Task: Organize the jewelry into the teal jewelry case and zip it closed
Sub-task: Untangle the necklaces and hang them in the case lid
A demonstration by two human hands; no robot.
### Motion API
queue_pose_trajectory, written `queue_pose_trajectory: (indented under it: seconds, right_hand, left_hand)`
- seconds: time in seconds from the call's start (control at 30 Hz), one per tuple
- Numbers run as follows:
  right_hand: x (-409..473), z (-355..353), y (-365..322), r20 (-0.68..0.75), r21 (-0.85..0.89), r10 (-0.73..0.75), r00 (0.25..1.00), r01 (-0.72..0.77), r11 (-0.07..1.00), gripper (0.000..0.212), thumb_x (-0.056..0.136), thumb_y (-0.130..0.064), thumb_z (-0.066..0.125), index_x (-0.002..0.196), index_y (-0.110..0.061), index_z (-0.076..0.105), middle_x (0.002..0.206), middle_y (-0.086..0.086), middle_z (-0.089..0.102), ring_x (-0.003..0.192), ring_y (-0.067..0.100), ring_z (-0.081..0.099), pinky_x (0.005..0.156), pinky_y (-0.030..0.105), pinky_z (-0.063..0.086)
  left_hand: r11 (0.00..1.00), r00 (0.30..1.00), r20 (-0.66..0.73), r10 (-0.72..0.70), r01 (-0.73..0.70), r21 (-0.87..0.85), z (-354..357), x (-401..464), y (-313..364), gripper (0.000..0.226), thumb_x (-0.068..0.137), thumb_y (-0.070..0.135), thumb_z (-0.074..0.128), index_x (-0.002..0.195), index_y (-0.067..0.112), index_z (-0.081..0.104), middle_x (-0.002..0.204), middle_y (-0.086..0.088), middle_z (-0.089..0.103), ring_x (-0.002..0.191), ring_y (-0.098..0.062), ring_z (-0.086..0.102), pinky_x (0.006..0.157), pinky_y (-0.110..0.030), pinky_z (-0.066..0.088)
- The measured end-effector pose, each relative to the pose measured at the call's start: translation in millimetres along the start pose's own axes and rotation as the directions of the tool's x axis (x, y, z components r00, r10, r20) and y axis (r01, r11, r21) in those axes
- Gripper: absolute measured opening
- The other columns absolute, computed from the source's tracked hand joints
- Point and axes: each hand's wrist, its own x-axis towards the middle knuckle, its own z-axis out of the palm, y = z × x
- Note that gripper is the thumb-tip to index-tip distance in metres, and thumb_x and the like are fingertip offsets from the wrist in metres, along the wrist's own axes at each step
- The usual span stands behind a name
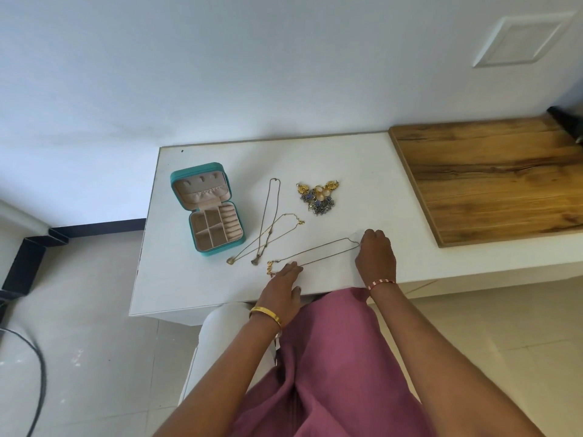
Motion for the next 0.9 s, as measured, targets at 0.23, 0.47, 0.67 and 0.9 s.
queue_pose_trajectory:
  seconds: [0.23, 0.47, 0.67, 0.9]
  right_hand:
    - [4, -21, -11, 0.213, 0.7, 0.218, 0.952, -0.305, 0.646, 0.02, 0.085, -0.002, 0.044, 0.069, -0.011, 0.053, 0.079, 0.013, 0.062, 0.074, 0.026, 0.056, 0.067, 0.032, 0.045]
    - [-7, -77, -52, 0.385, 0.878, -0.032, 0.922, -0.355, 0.322, 0.025, 0.086, 0.0, 0.038, 0.065, -0.008, 0.049, 0.057, 0.009, 0.059, 0.058, 0.022, 0.055, 0.065, 0.031, 0.051]
    - [-24, -126, -92, 0.325, 0.864, -0.19, 0.926, -0.21, 0.457, 0.024, 0.09, -0.004, 0.043, 0.069, -0.012, 0.051, 0.058, 0.006, 0.047, 0.047, 0.016, 0.04, 0.056, 0.029, 0.043]
    - [-56, -172, -120, 0.269, 0.863, -0.333, 0.904, -0.072, 0.499, 0.019, 0.087, -0.005, 0.049, 0.071, -0.011, 0.055, 0.053, 0.004, 0.052, 0.038, 0.013, 0.038, 0.048, 0.025, 0.033]
  left_hand:
    - [0.998, 0.999, -0.019, -0.037, 0.036, -0.054, -11, 0, 6, 0.046, 0.093, 0.014, 0.044, 0.138, 0.014, 0.035, 0.145, -0.006, 0.038, 0.135, -0.018, 0.033, 0.106, -0.017, 0.018]
    - [0.979, 0.964, -0.266, 0.017, -0.07, -0.19, -41, -13, 34, 0.037, 0.091, 0.011, 0.047, 0.128, 0.017, 0.049, 0.134, -0.003, 0.051, 0.125, -0.017, 0.046, 0.1, -0.016, 0.028]
    - [0.946, 0.921, -0.383, 0.071, -0.184, -0.268, -67, -26, 70, 0.037, 0.09, 0.011, 0.049, 0.126, 0.018, 0.052, 0.13, -0.003, 0.056, 0.12, -0.016, 0.052, 0.098, -0.022, 0.035]
    - [0.905, 0.895, -0.434, 0.106, -0.267, -0.331, -84, -57, 95, 0.034, 0.089, 0.008, 0.05, 0.123, 0.013, 0.055, 0.123, -0.006, 0.061, 0.113, -0.02, 0.057, 0.093, -0.019, 0.038]
